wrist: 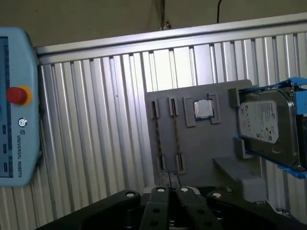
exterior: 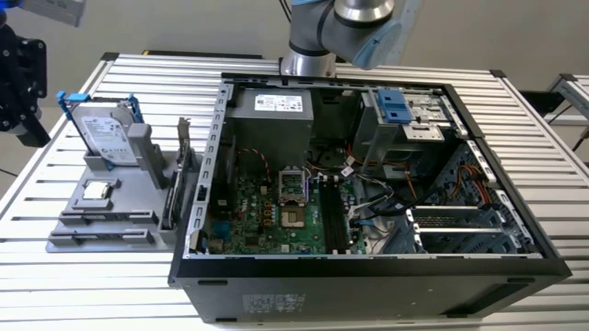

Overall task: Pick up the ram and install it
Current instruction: 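Pick up the ram and move it above insertion slot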

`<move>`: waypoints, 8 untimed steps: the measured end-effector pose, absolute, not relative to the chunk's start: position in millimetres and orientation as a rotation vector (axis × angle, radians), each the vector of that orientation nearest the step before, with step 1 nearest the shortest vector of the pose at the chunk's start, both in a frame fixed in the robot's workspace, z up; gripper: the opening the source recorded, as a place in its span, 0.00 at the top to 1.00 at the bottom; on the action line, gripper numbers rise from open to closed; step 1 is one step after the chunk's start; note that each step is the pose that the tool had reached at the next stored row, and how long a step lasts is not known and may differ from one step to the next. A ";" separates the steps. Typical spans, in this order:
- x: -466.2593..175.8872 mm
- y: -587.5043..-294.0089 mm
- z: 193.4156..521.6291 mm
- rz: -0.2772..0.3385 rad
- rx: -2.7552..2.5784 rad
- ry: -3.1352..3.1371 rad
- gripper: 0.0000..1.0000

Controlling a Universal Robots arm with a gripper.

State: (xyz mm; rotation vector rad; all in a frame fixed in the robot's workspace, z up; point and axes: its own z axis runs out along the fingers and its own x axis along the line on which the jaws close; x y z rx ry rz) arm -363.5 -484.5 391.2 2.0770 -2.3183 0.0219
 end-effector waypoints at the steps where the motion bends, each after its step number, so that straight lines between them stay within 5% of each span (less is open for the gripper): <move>1: -363.5 -484.5 391.2 0.022 2.096 -2.302 1.00; 8: -363.5 -484.5 390.9 0.025 2.198 -2.206 1.00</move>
